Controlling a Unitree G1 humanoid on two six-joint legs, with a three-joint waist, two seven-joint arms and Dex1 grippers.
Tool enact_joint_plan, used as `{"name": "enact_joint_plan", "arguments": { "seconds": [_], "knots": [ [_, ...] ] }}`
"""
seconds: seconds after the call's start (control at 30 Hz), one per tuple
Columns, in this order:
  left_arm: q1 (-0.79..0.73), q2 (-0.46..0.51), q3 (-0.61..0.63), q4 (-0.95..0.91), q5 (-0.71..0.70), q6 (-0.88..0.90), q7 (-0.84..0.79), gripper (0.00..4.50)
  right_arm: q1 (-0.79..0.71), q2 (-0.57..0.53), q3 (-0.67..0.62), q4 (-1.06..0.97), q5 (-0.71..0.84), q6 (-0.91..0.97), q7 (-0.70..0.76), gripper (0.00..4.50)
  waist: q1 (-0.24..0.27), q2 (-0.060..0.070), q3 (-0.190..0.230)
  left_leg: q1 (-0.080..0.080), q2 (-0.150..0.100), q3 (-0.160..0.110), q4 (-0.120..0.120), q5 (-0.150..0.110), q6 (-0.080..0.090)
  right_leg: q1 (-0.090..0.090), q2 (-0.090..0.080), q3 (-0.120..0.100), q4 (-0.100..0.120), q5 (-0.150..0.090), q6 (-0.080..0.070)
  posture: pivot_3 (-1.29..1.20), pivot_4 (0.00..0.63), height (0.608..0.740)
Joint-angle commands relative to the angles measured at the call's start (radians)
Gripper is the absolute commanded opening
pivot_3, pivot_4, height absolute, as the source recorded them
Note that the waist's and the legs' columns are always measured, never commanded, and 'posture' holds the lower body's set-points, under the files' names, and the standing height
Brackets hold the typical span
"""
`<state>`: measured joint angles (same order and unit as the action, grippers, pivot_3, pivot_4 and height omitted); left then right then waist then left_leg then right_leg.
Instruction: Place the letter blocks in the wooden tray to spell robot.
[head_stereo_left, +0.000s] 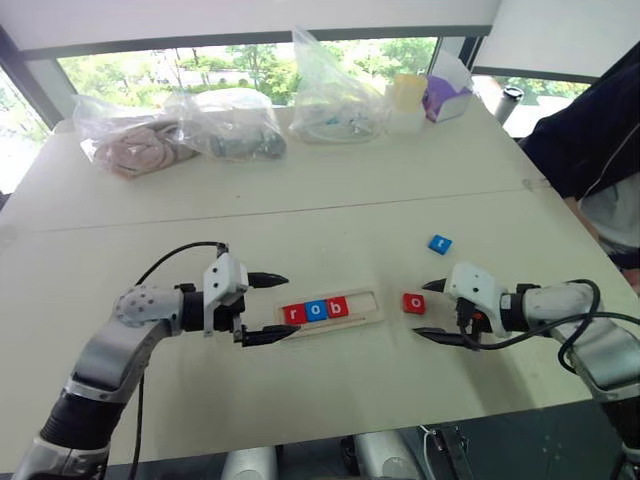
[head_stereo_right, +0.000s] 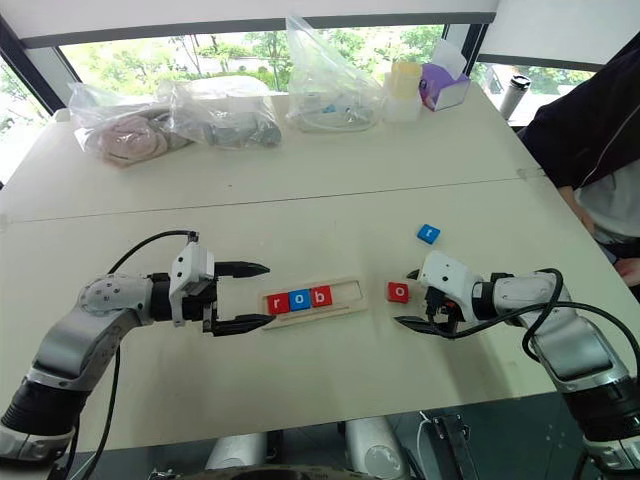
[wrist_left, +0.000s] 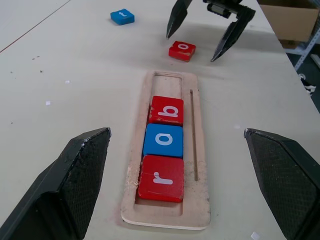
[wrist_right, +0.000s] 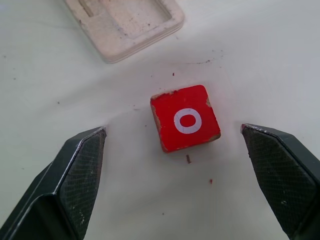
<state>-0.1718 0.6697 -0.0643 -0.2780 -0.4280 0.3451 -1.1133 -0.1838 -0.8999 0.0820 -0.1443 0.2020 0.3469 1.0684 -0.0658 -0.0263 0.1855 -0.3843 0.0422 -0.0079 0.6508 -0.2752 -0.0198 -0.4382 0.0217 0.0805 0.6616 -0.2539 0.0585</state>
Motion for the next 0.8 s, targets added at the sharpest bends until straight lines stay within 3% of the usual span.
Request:
{"name": "enact_joint_plan", "arguments": {
  "seconds": [0.03,0.1,0.17,0.37,0.5,0.8],
  "knots": [
    [0.0,0.011,0.017,-0.037,-0.023,0.001,-0.001,4.5,-0.03,0.016,0.009,0.041,-0.007,-0.044,0.018,4.43,0.0,0.0,0.0,0.0,0.0,0.0,0.0,0.0,0.0,0.0,0.0,0.0,0.0,0.0,-0.001,0.0,0.15,0.74],
    [0.004,0.012,0.019,-0.04,-0.022,0.001,0.001,4.5,-0.033,0.02,0.016,0.054,-0.01,-0.055,0.028,4.43,0.002,0.0,0.0,0.0,0.0,0.0,0.0,0.0,0.0,0.0,0.0,0.0,0.0,0.001,-0.001,0.0,0.15,0.74],
    [0.005,0.011,0.021,-0.039,-0.019,0.0,0.009,4.5,-0.037,0.029,0.024,0.075,-0.022,-0.073,0.024,3.89,0.005,0.0,0.0,0.0,0.0,0.0,0.0,0.0,0.0,0.0,0.0,0.0,0.0,0.001,-0.001,0.0,0.15,0.74],
    [0.002,0.009,0.02,-0.034,-0.016,-0.002,0.018,4.5,-0.038,0.05,0.03,0.071,-0.027,-0.087,0.022,1.14,0.004,0.0,0.0,0.01,0.0,0.0,0.0,0.0,0.0,0.009,0.0,0.0,0.0,-0.002,-0.003,0.0,0.15,0.74],
    [0.005,0.008,0.019,-0.031,-0.015,-0.005,0.02,4.5,-0.077,0.067,0.022,0.038,-0.04,-0.101,-0.003,1.13,0.002,0.0,0.0,0.011,0.0,0.0,0.0,0.0,0.0,0.01,0.0,0.0,0.0,-0.002,-0.003,0.0,0.15,0.74],
    [-0.008,-0.006,0.007,-0.028,-0.012,-0.004,0.026,4.5,-0.218,0.09,0.123,-0.005,-0.048,-0.111,0.109,1.13,0.009,0.001,0.001,0.01,0.0,0.0,-0.001,0.0,0.0,0.009,0.0,0.0,0.001,0.0,-0.001,0.0,0.15,0.74]
  ]
}}
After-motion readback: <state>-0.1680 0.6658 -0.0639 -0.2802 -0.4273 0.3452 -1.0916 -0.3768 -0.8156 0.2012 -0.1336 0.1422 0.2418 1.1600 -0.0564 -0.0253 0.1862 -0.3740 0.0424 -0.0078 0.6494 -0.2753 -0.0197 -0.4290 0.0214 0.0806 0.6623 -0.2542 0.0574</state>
